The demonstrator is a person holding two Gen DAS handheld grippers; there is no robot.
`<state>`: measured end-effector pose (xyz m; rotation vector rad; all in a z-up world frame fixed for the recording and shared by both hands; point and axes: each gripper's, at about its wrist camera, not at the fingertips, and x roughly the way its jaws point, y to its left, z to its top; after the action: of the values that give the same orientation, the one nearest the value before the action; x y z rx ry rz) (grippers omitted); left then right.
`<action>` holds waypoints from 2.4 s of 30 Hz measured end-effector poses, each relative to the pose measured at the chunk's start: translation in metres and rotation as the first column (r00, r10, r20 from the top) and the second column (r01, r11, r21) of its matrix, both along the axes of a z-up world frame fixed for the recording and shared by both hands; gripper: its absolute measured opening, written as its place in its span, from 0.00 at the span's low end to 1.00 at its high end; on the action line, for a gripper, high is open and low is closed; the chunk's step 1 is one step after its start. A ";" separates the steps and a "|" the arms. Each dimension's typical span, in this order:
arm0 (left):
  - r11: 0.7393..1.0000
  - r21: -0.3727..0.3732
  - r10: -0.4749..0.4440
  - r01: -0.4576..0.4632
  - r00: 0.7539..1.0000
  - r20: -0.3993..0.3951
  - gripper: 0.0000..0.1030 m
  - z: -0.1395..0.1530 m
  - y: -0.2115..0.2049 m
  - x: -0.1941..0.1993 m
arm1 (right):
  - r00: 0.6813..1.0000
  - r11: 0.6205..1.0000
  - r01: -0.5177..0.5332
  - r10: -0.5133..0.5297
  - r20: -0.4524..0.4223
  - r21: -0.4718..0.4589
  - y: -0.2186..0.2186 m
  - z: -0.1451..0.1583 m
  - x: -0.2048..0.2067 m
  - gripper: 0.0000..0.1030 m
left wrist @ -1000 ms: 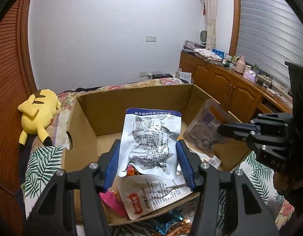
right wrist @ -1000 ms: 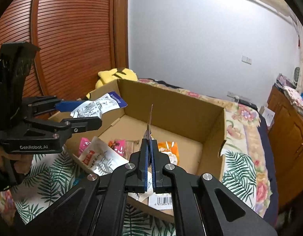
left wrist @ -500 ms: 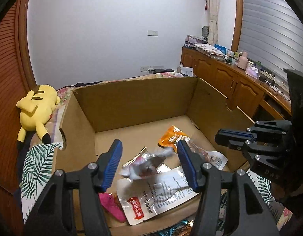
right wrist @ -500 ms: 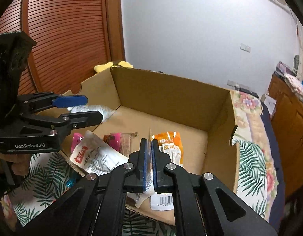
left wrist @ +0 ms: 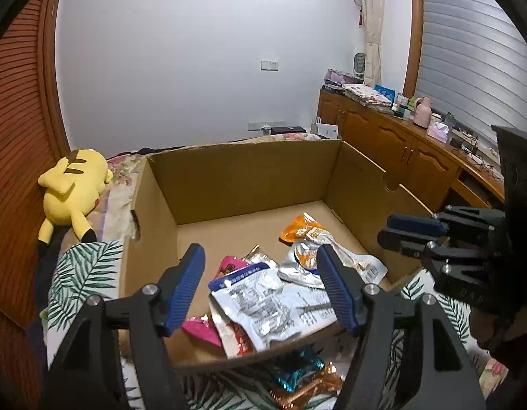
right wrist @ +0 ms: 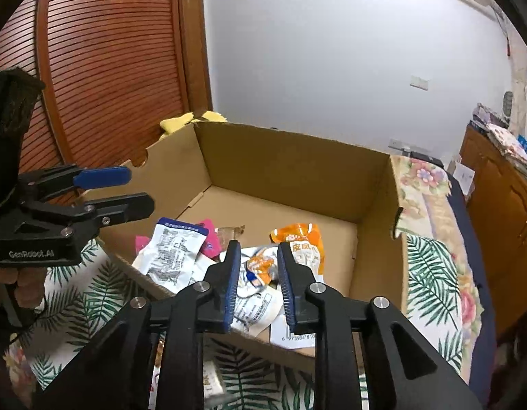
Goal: Organize snacks
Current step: 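Open both grippers to drop the pouches into the box, then move both grippers back to the snacks beside the box, then grasp the red-and-white duck-gizzard packet with the right gripper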
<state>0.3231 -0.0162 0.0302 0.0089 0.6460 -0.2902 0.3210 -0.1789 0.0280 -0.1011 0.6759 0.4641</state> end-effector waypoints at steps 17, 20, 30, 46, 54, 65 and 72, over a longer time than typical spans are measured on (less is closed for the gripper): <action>1.000 0.002 0.012 -0.012 0.999 0.043 0.68 -0.002 0.028 -0.091 | 0.998 0.994 0.060 -0.062 0.018 0.092 -0.010 0.006 -0.093 0.59; 1.000 0.005 0.009 -0.009 0.999 0.048 0.68 -0.008 0.028 -0.103 | 0.998 0.995 0.064 -0.065 0.006 0.072 -0.002 -0.008 -0.103 0.62; 0.999 0.033 0.011 -0.012 1.000 0.029 0.68 -0.044 0.028 -0.133 | 0.994 0.995 0.079 -0.074 -0.085 0.060 0.026 -0.054 -0.115 0.63; 0.999 0.018 0.028 -0.028 1.000 0.013 0.68 -0.052 0.041 -0.157 | 0.981 0.991 0.135 -0.135 -0.140 -0.012 0.066 -0.080 -0.094 0.63; 0.999 -0.003 0.038 -0.038 0.999 0.008 0.68 -0.054 0.045 -0.161 | 0.972 0.985 0.144 -0.158 -0.176 -0.094 0.073 -0.094 -0.088 0.63; 0.999 -0.019 0.031 -0.030 1.000 0.002 0.68 -0.056 0.042 -0.167 | 0.969 0.983 0.126 -0.151 -0.198 -0.132 0.051 -0.096 -0.114 0.63; 1.000 -0.026 0.014 -0.014 1.000 -0.009 0.68 -0.060 0.034 -0.169 | 0.960 0.982 0.149 -0.172 -0.220 -0.116 0.037 -0.101 -0.119 0.64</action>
<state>0.1544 0.0177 -0.0295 -0.0217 0.6504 -0.2850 0.2020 -0.1420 -0.0728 -0.0854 0.9266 0.2878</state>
